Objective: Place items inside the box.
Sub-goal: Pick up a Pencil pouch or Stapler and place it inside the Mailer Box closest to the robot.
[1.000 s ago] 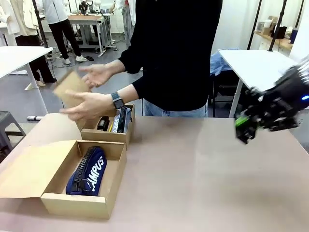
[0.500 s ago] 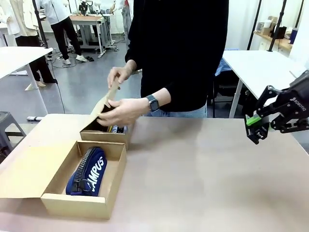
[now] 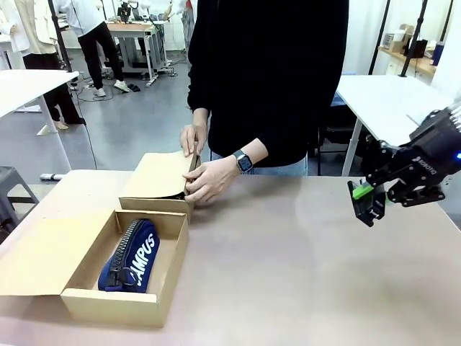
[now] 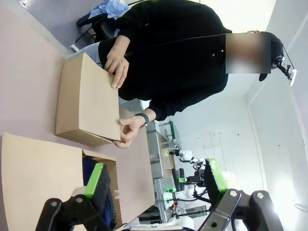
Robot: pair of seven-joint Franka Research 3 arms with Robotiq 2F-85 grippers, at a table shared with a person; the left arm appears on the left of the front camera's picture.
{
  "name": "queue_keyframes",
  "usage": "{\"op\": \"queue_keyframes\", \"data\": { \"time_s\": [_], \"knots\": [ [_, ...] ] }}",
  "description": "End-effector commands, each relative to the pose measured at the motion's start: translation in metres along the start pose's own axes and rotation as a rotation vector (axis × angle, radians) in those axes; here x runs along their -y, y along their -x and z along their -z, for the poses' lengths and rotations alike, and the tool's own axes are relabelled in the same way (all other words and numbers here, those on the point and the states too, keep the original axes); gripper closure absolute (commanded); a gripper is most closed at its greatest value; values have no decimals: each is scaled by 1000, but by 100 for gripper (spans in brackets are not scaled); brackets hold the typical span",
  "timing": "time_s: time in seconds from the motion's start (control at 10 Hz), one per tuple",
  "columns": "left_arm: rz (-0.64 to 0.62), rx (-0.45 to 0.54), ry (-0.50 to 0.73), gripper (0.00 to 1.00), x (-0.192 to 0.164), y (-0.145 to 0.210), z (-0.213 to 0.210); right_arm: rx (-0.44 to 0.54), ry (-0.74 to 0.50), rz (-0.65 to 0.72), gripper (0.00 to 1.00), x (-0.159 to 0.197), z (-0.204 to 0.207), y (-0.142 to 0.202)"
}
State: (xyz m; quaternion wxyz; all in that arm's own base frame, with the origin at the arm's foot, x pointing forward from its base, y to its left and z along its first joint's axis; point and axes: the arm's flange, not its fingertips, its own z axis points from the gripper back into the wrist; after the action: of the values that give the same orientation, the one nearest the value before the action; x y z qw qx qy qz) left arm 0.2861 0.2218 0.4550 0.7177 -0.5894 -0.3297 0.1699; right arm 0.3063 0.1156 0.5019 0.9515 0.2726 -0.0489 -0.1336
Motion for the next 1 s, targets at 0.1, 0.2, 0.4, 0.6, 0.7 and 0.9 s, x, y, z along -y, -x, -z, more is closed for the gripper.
{"op": "queue_keyframes", "data": {
  "time_s": [0.1,0.2,0.4,0.6,0.7,0.9],
  "knots": [
    [19,12,23,0,0,0,2,14,-13,-31,67,59,50,66],
    [19,12,23,0,0,0,2,13,-10,-7,67,65,49,66],
    [19,12,23,0,0,0,2,-14,-9,-19,67,62,52,65],
    [19,12,23,0,0,0,2,-9,17,-60,67,47,54,68],
    [19,12,23,0,0,0,2,-1,13,-89,67,42,59,71],
    [19,12,23,0,0,0,2,-1,31,-99,67,39,60,69]
  ]
}}
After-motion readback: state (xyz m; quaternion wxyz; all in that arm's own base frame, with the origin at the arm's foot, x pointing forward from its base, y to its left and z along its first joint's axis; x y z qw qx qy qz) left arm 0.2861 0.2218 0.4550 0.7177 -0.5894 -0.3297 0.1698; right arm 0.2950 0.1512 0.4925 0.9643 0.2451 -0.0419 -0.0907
